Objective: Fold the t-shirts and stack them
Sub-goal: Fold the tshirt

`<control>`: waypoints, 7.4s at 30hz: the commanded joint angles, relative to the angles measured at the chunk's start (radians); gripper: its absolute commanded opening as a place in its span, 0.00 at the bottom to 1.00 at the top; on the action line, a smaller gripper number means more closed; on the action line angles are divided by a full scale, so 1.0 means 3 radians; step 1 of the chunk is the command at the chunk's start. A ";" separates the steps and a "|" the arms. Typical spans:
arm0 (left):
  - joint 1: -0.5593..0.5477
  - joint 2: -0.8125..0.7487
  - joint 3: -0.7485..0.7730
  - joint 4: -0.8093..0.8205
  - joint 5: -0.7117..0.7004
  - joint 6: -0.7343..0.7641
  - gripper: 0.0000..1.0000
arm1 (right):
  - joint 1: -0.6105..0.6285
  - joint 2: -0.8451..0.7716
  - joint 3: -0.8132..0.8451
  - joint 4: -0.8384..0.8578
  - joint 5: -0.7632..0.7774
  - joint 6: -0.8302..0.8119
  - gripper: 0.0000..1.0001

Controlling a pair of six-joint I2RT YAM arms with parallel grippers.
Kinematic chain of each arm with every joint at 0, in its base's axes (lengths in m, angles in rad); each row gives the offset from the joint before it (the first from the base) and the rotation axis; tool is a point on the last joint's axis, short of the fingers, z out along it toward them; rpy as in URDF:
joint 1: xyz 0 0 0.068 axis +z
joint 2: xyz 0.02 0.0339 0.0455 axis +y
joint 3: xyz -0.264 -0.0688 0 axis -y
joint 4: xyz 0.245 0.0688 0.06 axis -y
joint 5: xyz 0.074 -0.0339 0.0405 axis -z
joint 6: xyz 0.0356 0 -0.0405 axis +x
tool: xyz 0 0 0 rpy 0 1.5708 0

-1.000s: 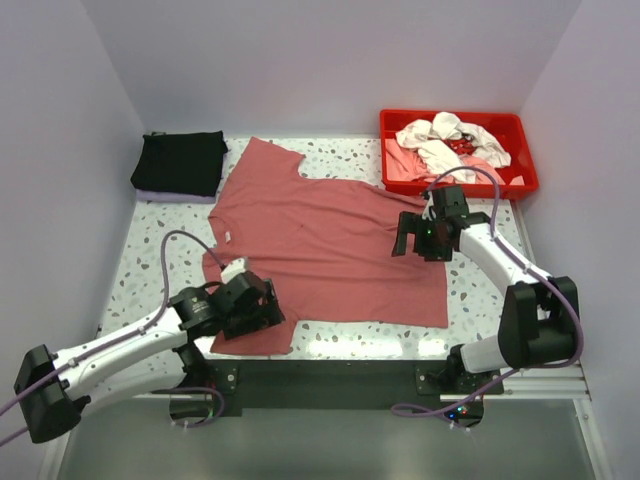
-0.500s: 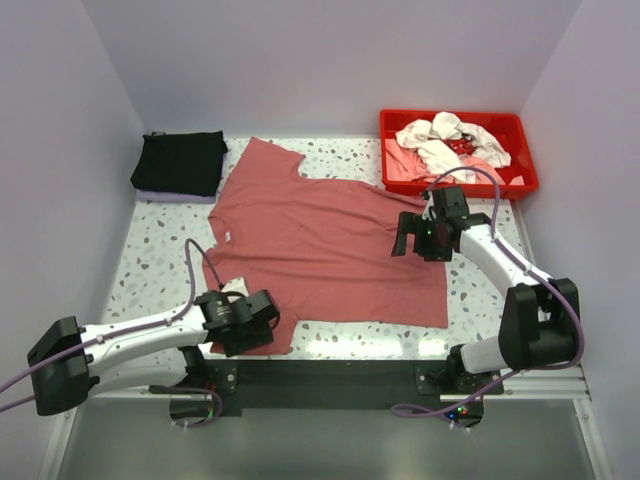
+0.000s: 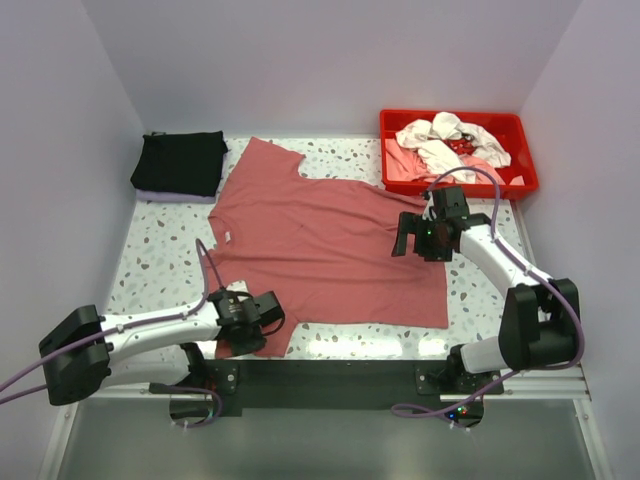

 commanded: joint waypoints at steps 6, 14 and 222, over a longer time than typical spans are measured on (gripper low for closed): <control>-0.0015 0.0101 -0.0088 0.0281 -0.0145 -0.0026 0.00 | 0.0008 -0.0475 -0.0190 -0.0163 0.0244 0.0244 0.99; -0.0015 -0.0073 0.0015 0.0337 -0.0069 0.0240 0.00 | 0.0003 -0.1432 -0.0680 -0.0915 0.0628 0.0909 0.99; 0.2863 0.1844 0.1743 0.2316 -0.0079 0.2495 0.00 | 0.1168 -0.0467 -0.0231 0.0679 0.0126 -0.0185 0.99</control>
